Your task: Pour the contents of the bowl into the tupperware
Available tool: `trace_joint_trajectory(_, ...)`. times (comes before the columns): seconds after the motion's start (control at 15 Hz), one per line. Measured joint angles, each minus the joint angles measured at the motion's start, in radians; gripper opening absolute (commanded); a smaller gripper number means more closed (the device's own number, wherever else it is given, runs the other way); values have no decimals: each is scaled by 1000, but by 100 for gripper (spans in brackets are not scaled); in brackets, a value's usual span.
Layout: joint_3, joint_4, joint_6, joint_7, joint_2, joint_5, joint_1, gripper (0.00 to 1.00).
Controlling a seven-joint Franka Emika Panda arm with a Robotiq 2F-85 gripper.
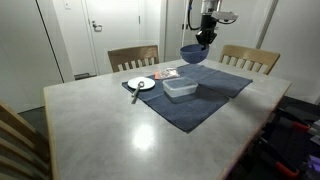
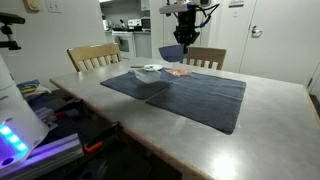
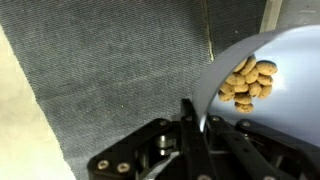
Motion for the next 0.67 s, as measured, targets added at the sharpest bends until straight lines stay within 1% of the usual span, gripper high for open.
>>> trace_joint_trajectory(0.2,8,0,-29,84,2,0,30,1)
trace_joint_trajectory(0.53,17,0,-72,254,0,-21,119,1)
trace_joint_trajectory(0.67,17,-4,-91,312,-5,-35,144,1)
